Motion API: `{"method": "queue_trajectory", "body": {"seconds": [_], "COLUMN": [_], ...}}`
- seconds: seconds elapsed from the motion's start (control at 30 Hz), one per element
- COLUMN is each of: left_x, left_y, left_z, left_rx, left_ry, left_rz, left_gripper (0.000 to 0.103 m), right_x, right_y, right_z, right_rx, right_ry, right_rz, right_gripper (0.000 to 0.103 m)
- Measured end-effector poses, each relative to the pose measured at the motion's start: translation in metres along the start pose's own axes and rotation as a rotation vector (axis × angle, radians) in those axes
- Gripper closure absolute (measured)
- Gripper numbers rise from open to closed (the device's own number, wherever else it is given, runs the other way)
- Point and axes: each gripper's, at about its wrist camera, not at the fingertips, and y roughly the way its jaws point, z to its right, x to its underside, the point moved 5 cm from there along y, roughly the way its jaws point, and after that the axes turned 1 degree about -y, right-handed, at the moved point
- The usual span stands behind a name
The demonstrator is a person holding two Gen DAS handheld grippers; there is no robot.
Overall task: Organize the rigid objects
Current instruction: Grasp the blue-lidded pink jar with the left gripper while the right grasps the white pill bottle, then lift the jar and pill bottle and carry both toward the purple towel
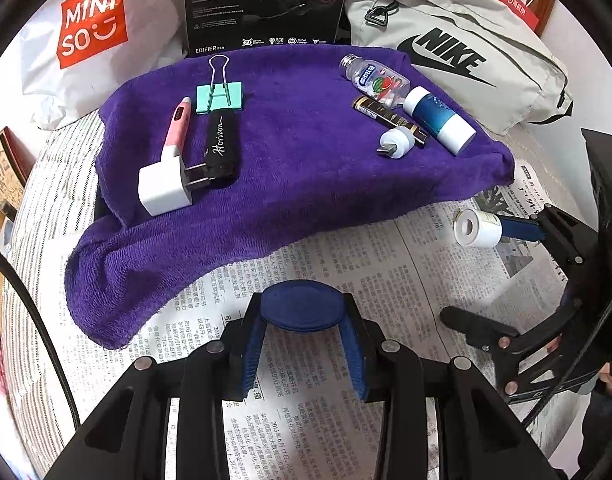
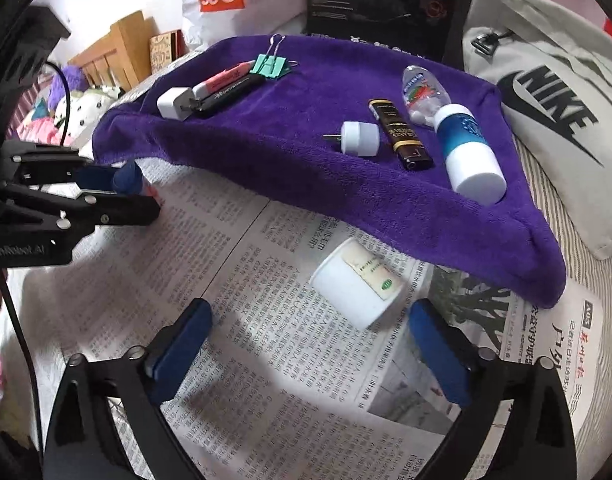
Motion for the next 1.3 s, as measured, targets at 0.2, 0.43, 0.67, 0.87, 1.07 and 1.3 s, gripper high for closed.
{"method": "queue_trajectory", "body": {"seconds": [0.2, 0.43, 0.67, 0.87, 1.07, 1.3], "left_x": [0.001, 0.000, -0.002, -0.002, -0.002, -0.001], "left_y": [-0.001, 0.001, 0.003, 0.003, 0.003, 0.004], "left_z": [-0.006, -0.006, -0.006, -0.006, -0.005, -0.001], "left_rx": [0.021, 0.035, 0.048, 0.055, 0.053, 0.015], "left_ry": [-0.018, -0.017, -0.019, -0.020, -0.023, -0.015], "left_rz": [0.010, 0.020, 0.029, 0.033, 0.035, 0.027], "left_gripper": [0.069, 0.069, 0.069, 0.069, 0.069, 0.069], "right_x": [-0.001, -0.001, -0.016, -0.019, -0.004, 0.009], "right_y": [0.001, -0.011, -0.003, -0.001, -0.007, -0.014], "right_z": [0.004, 0.034, 0.031, 0.026, 0.041, 0.043], "right_rx": [0.016, -0.017, -0.005, 0.104, 0.108, 0.136], "right_ry": [0.047, 0.303, 0.395, 0.288, 0.285, 0.284], "right_rz": [-0.048, -0.059, -0.064, -0.081, -0.134, -0.131], "right_gripper": [0.003, 0.021, 0.031, 0.065, 0.065, 0.065]}}
